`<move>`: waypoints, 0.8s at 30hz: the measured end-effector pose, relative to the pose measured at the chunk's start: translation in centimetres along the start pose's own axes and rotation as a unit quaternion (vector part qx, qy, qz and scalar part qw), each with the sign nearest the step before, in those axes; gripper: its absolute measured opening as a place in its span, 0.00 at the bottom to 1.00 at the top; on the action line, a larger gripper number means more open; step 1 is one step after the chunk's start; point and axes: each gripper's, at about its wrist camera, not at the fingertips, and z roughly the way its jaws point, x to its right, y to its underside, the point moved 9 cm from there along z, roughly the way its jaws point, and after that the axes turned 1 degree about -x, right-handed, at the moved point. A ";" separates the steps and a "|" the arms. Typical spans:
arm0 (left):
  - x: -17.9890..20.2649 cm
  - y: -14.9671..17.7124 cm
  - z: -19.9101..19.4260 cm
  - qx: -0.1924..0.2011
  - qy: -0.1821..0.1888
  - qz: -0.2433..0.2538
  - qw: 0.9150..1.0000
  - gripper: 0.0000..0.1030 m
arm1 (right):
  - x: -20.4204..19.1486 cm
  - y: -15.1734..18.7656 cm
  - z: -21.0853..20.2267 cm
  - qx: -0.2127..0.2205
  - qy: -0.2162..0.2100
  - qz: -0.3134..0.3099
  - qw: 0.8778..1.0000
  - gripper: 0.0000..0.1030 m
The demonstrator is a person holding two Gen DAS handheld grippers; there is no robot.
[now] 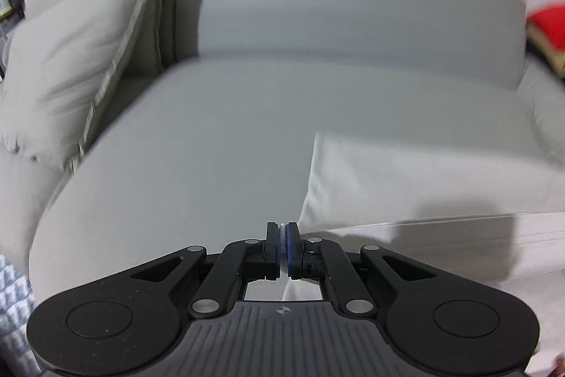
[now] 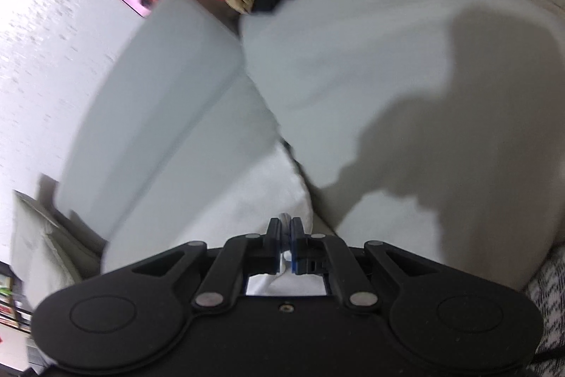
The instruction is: Fold clothes
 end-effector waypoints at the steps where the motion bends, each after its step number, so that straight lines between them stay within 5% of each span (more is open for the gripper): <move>1: -0.2 0.3 0.2 -0.007 -0.002 0.001 1.000 0.07 | 0.5 0.4 0.8 -0.011 0.014 0.002 1.000 0.05; 6: -1.0 1.9 1.4 -0.042 -0.009 0.004 0.999 0.23 | 1.9 1.3 1.2 -0.040 0.035 0.008 0.999 0.16; 10: -2.4 1.3 -3.5 0.028 0.013 0.016 0.999 0.24 | 0.5 1.2 -3.2 -0.033 -0.003 -0.015 0.999 0.31; 14: 0.4 0.9 -4.8 0.041 0.080 0.044 0.995 0.28 | -2.0 1.8 -4.0 -0.055 -0.035 -0.055 0.996 0.48; 20: 8.2 -0.7 0.2 0.020 0.098 0.109 0.989 0.31 | -5.3 2.7 3.5 -0.125 -0.014 -0.094 0.988 0.44; 22: 10.5 -1.7 2.4 0.014 0.094 0.131 0.987 0.31 | -6.4 2.1 5.6 -0.121 0.004 -0.114 0.986 0.33; 24: 12.4 -2.5 4.4 0.007 0.087 0.149 0.985 0.31 | -7.2 1.6 7.4 -0.112 0.029 -0.135 0.984 0.33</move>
